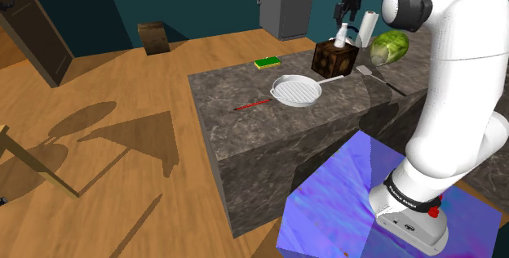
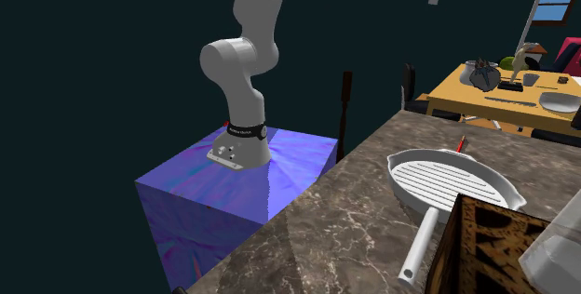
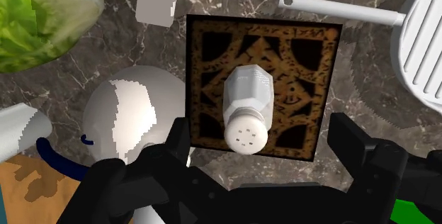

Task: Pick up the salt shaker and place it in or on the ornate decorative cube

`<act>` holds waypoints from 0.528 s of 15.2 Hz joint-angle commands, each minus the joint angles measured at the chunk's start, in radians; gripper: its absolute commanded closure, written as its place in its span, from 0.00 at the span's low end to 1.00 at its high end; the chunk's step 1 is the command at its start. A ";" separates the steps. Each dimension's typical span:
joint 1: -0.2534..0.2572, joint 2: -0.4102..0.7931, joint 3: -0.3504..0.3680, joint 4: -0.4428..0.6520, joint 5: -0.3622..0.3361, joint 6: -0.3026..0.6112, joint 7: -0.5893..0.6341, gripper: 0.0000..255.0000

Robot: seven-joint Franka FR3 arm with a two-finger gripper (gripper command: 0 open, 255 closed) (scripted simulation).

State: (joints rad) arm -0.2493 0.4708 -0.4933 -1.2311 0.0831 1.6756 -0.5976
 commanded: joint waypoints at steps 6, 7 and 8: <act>-0.016 0.020 0.001 0.122 0.008 -0.102 -0.003 0.00; -0.016 0.020 0.001 0.122 0.008 -0.102 -0.003 0.00; -0.016 0.020 0.001 0.122 0.008 -0.102 -0.003 0.00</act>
State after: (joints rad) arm -0.2659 0.4910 -0.4925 -1.1097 0.0913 1.5742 -0.6007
